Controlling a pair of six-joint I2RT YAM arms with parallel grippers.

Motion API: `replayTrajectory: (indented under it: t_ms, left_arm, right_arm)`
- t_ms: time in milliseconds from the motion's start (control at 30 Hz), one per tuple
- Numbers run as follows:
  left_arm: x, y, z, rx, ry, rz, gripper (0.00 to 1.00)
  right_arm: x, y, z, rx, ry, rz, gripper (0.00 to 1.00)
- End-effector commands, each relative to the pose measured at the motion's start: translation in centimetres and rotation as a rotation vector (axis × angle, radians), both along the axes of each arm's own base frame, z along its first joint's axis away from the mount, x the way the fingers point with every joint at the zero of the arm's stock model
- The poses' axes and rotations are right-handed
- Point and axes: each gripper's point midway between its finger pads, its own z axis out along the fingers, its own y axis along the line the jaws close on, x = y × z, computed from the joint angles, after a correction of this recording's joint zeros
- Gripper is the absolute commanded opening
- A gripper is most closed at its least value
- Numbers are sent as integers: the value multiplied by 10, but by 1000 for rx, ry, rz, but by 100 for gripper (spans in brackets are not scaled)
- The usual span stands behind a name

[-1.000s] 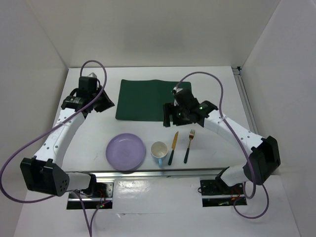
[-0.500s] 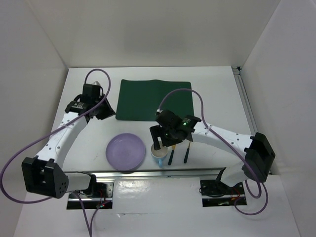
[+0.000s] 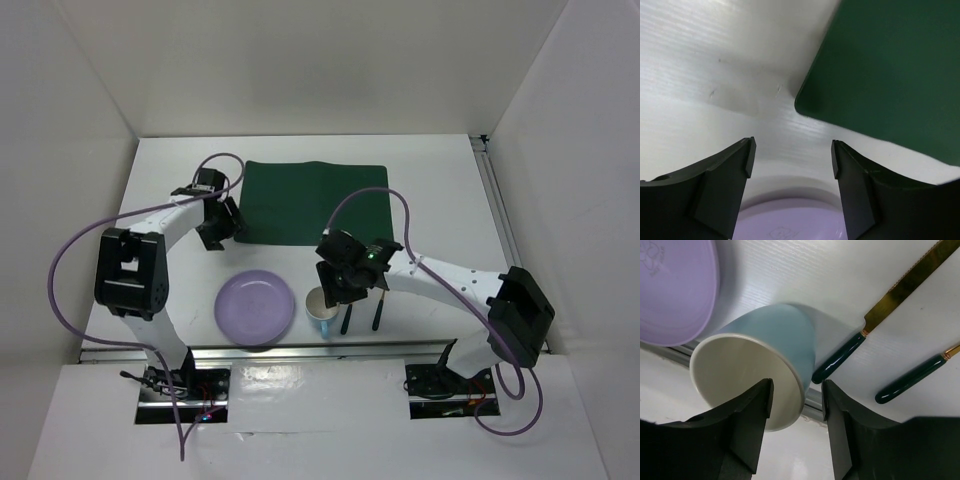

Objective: Set the dinner table for one person

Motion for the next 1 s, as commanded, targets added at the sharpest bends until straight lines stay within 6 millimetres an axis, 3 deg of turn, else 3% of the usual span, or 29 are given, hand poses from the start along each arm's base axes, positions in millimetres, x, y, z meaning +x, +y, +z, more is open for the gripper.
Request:
replayTrajectory:
  t_ms: [0,67,367,433,467,500,567,600,633,700,767,967]
  left_arm:
    - [32,3,7,-55,-79,6,77]
    - [31,-3,-7,-100,-55,-17,72]
    - [43,-18,-27,-209,-105,-16,60]
    - [39,-19,-33,-223,-100,-12,51]
    - [40,-20,-29,-223,-111,-13,47]
    - [40,-20,-28,-223,-111,-13,42]
    - [38,-18,-30,-213,-101,-8,33]
    - [37,-16,-27,-205,-101,-3,22]
    - [35,-13,-26,-191,-107,3,17]
    - [33,-8,-20,-182,-115,16,5]
    - [31,-8,-17,-182,-121,16,0]
    - [20,-3,-12,-160,-109,27,0]
  right_arm:
    - [-4,-2,-2,0,10,-20,54]
    - [-4,-2,-2,0,10,-20,54]
    - [-3,0,-5,-6,19,-30,54]
    - [-5,1,-4,0,29,-25,53]
    - [-5,2,-4,3,32,-35,50]
    - [-6,0,-5,3,32,-35,40]
    - [-8,-2,-5,-2,40,-44,28]
    - [-6,1,-2,8,38,-52,22]
    - [-6,-2,-3,-6,36,-56,12]
    - [-4,-3,0,-12,26,-61,2]
    - [-1,-3,6,-8,12,-75,0]
    - [18,-8,42,-31,-80,-136,0]
